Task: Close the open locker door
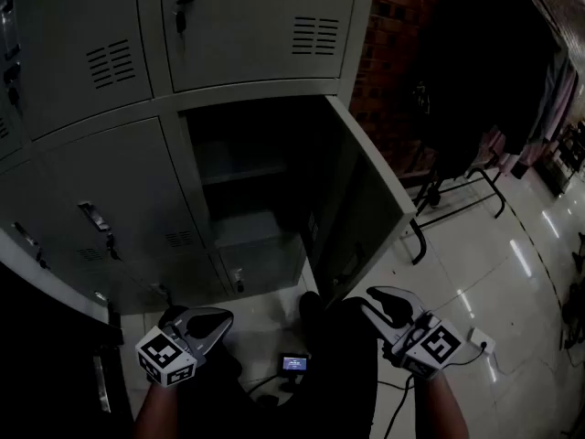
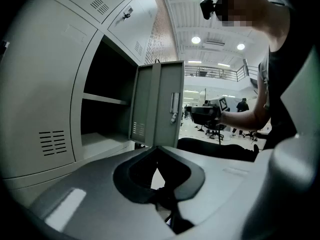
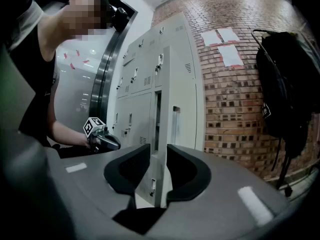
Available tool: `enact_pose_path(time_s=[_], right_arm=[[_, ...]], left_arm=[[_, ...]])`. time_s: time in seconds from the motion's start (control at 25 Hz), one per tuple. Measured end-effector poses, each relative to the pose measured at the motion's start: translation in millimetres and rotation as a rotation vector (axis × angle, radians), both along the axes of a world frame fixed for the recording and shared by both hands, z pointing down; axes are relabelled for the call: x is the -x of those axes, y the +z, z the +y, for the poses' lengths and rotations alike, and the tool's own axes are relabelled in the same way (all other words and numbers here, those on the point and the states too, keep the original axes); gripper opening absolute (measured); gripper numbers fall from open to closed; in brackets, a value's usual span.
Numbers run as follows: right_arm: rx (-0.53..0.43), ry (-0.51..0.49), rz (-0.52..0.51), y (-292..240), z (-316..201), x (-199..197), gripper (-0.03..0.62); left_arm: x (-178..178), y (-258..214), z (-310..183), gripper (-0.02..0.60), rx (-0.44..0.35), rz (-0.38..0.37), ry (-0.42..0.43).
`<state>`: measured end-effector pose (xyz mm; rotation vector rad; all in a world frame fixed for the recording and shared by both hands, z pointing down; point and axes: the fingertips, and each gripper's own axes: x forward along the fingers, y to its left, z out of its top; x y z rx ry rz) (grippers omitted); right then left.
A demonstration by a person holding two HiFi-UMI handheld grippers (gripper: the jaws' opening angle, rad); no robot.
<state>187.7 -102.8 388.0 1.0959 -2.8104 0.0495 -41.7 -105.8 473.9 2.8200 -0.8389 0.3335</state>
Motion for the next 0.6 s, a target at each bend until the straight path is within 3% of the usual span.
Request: enact_pose_path(time_s=[0.24,0.6], right_arm=[[-0.041,-0.165,-0.074,-22,-28,5,0.224],[-0.010,-0.374,-0.075,-19,-30,33,0.222]], left_arm=[[-2,2,0,0.012,0.003,0.003,-0.008],[-2,2,0,0.012,0.007,-0.004,-0.011]])
